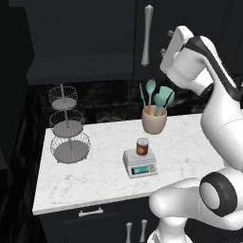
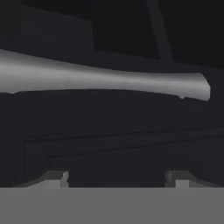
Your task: Pick the canned food and place it on the digital scale for weighing, and close the cabinet.
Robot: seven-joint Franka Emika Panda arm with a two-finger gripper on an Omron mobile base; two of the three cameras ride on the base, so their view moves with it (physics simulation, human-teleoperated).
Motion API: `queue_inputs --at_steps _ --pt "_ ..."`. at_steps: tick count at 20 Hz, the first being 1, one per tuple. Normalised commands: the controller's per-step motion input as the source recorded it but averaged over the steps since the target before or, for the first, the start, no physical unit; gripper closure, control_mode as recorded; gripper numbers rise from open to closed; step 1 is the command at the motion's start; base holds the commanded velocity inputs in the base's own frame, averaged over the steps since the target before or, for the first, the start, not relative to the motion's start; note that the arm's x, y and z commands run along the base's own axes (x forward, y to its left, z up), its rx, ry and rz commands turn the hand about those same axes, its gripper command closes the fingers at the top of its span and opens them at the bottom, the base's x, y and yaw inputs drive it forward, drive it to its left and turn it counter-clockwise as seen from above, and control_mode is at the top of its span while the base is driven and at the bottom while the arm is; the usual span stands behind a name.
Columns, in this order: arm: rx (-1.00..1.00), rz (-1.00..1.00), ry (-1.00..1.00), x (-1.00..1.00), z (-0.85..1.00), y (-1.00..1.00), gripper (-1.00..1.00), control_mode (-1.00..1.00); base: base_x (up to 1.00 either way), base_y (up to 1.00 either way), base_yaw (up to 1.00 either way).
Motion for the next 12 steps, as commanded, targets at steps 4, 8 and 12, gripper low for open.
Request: queue_inputs --at_steps 4,8,12 --pt "0.00 0.00 0.00 1.00 -0.47 -0.03 -1.00 -1.00 0.00 0.00 0.00" --pt "0.01 0.00 0.00 0.98 -0.35 -0.08 -1.00 -1.00 0.00 0.00 0.00" --pt "0.12 0.00 0.00 0.11 0.09 -0.33 -1.00 -1.00 0.00 0.00 0.00"
